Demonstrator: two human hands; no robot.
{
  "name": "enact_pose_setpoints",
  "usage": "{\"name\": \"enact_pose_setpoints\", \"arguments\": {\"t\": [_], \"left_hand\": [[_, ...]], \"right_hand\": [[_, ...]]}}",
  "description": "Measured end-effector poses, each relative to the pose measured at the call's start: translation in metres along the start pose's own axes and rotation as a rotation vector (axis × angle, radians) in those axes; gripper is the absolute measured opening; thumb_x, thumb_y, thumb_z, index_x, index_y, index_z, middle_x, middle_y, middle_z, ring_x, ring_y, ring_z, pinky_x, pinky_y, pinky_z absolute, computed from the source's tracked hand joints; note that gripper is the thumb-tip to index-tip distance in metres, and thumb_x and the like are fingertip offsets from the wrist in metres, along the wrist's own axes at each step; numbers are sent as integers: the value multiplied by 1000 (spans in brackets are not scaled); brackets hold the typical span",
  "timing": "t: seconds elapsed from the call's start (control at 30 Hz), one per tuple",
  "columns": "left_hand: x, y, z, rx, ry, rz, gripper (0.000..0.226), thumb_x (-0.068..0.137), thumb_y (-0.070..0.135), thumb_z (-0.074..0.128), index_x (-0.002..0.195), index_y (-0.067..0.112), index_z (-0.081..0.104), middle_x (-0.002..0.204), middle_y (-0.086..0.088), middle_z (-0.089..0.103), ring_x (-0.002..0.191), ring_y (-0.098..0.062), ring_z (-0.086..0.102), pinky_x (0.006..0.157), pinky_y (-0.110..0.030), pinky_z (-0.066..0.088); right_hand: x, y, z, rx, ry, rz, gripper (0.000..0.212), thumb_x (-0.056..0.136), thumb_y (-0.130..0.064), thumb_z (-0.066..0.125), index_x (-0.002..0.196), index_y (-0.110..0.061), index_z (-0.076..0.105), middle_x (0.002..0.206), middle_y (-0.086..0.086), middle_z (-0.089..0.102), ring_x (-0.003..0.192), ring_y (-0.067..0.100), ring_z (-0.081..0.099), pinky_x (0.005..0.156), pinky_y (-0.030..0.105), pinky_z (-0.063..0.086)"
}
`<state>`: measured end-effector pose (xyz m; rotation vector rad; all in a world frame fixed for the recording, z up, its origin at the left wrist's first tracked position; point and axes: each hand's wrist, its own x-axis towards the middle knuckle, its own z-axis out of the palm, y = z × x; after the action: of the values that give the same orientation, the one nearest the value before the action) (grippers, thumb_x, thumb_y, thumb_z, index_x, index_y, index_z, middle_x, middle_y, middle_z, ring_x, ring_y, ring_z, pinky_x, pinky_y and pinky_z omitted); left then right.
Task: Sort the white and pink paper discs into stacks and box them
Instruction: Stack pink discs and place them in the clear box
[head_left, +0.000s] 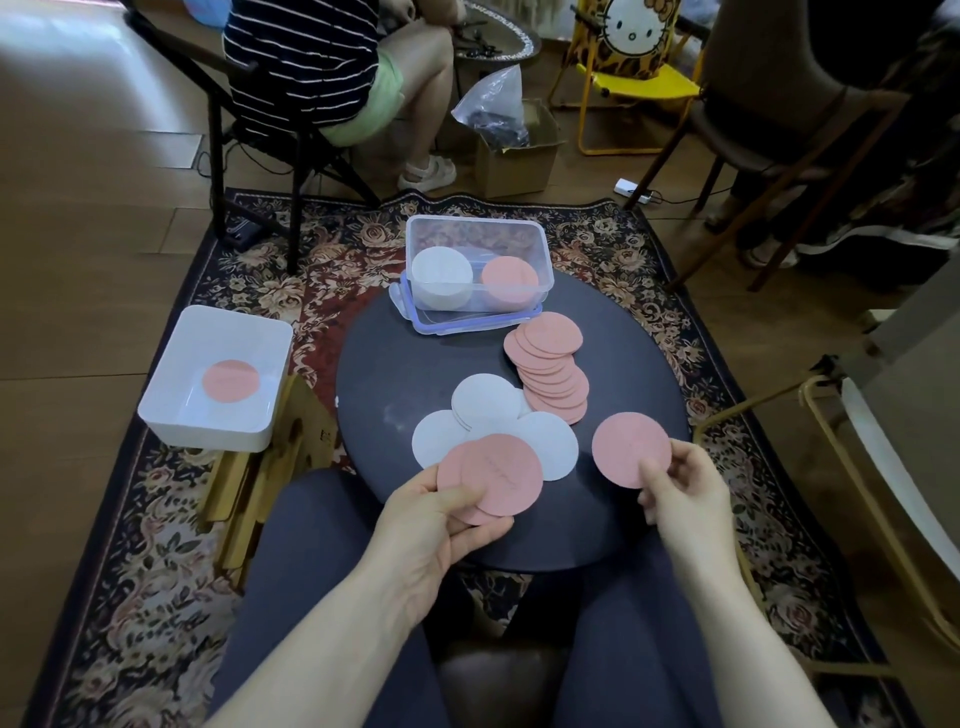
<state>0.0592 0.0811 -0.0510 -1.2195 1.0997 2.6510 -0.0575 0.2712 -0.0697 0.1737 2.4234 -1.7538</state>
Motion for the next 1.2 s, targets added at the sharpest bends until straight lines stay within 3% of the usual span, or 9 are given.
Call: {"name": "enact_pose_setpoints", "arguments": {"t": [0.17, 0.37, 0.53, 0.67, 0.8, 0.9, 0.97, 1.07, 1.2], "left_hand": [[-1, -1, 0, 20, -22, 11, 21, 89, -7, 56, 106, 0, 66, 99, -20, 72, 72, -25, 71, 65, -35, 61], [-2, 1, 2, 14, -96, 34, 18, 92, 4, 55, 106, 3, 67, 101, -18, 73, 83, -26, 72, 73, -39, 61], [5, 1, 2, 54, -88, 74, 20, 87, 6, 64, 107, 4, 67, 95, -12, 74, 80, -22, 71, 66, -35, 61], [19, 9, 4, 103, -38, 119, 21, 86, 3, 65, 107, 4, 66, 102, -15, 72, 81, -25, 70, 65, -36, 61], [32, 20, 2, 86, -41, 133, 24, 85, 1, 65, 110, 3, 64, 109, -19, 69, 87, -30, 70, 62, -36, 61], [36, 21, 1, 104, -72, 129, 26, 85, 0, 65, 111, 3, 63, 112, -19, 68, 91, -33, 69, 63, -38, 61], [36, 19, 0, 130, -88, 138, 25, 86, 0, 64, 111, 3, 63, 113, -19, 68, 91, -33, 70, 66, -40, 61], [36, 17, -3, 114, -122, 149, 26, 86, -1, 63, 112, 4, 63, 115, -17, 68, 94, -34, 70, 68, -41, 61], [38, 17, -6, 50, -145, 137, 32, 86, -2, 63, 116, 7, 62, 119, -15, 66, 97, -36, 69, 66, -42, 61]], "right_hand": [[-26, -16, 15, 164, -240, 46, 4, 91, -6, 60, 90, -9, 62, 49, 2, 49, 37, 9, 38, 38, 15, 33], [-39, -24, 39, 130, -382, 47, 5, 88, -11, 65, 91, -8, 64, 53, 4, 52, 40, 13, 41, 46, 19, 39], [-36, -24, 48, 37, -421, 36, 5, 87, -13, 67, 91, -13, 65, 54, 0, 52, 42, 10, 42, 42, 20, 36], [-13, -33, 52, -27, -348, -40, 3, 87, -14, 67, 90, -15, 66, 71, -2, 59, 52, 6, 48, 49, 14, 40], [48, -44, 55, -130, -185, -150, 7, 87, -22, 66, 93, -23, 66, 90, -6, 66, 80, 13, 58, 79, 36, 51], [94, -53, 62, -323, -115, -208, 22, 85, -34, 64, 105, -26, 63, 106, -1, 63, 97, 15, 60, 89, 36, 47], [112, -58, 69, -436, -145, -215, 39, 86, -38, 63, 120, -19, 60, 119, 5, 56, 105, 17, 57, 90, 31, 42], [123, -62, 82, -591, -244, -215, 61, 83, -47, 65, 134, -16, 51, 133, 8, 45, 118, 20, 52, 100, 35, 39], [121, -58, 90, -678, -285, -175, 70, 75, -50, 72, 133, -18, 50, 130, 3, 39, 117, 22, 53, 95, 35, 40]]}}
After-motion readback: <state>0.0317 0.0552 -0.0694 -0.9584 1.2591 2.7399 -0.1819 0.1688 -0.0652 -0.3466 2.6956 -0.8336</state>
